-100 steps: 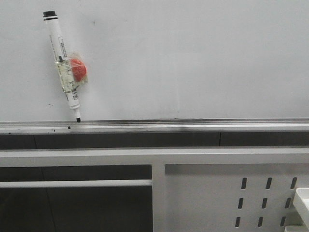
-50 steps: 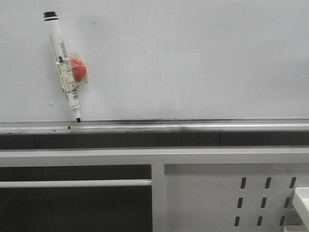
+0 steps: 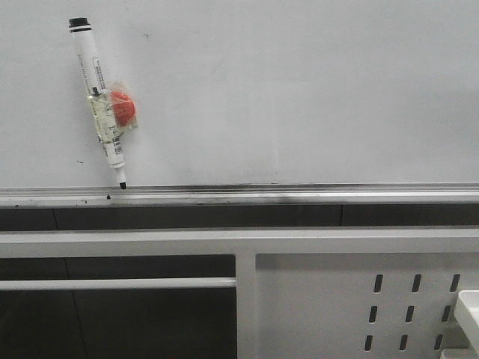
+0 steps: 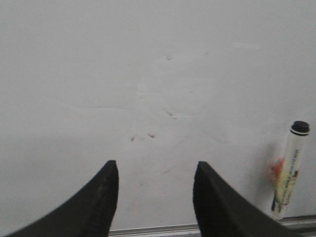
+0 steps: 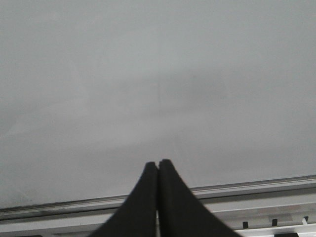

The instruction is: Write number 1 on whiteboard

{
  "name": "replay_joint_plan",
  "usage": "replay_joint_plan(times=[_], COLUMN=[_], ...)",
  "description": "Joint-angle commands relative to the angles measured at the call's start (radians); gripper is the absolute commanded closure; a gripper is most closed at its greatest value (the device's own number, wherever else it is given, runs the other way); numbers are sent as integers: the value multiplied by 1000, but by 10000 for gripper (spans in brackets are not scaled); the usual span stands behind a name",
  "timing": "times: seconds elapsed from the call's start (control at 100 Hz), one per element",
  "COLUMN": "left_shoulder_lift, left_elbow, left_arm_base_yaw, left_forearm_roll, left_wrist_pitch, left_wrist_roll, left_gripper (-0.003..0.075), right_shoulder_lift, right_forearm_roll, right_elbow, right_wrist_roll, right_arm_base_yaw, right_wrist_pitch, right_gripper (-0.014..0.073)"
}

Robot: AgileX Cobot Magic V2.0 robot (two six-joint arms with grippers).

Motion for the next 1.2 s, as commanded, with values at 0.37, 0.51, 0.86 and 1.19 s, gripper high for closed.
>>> replay_joint_plan(times=[0.37, 0.51, 0.86, 1.19], left_shoulder_lift=[512, 693, 1090, 1247], left_elbow=[72, 82, 82, 15], left_arm_base_yaw=[-344, -417, -429, -429], left_forearm_roll=[4, 5, -16, -30], left_wrist_pitch=[-656, -868, -1337, -1397], left_wrist_roll=[-8, -8, -105, -170], left_gripper=[409, 407, 407, 407], right_shoulder_lift=[82, 82, 82, 82], right_forearm_roll=[-9, -9, -9, -9], right_elbow=[-30, -30, -30, -30], right_wrist_roll=[-69, -69, -100, -100], right_arm_base_yaw=[-6, -6, -6, -6], right_wrist_pitch=[-2, 23, 59, 59], right_gripper=[663, 663, 663, 663])
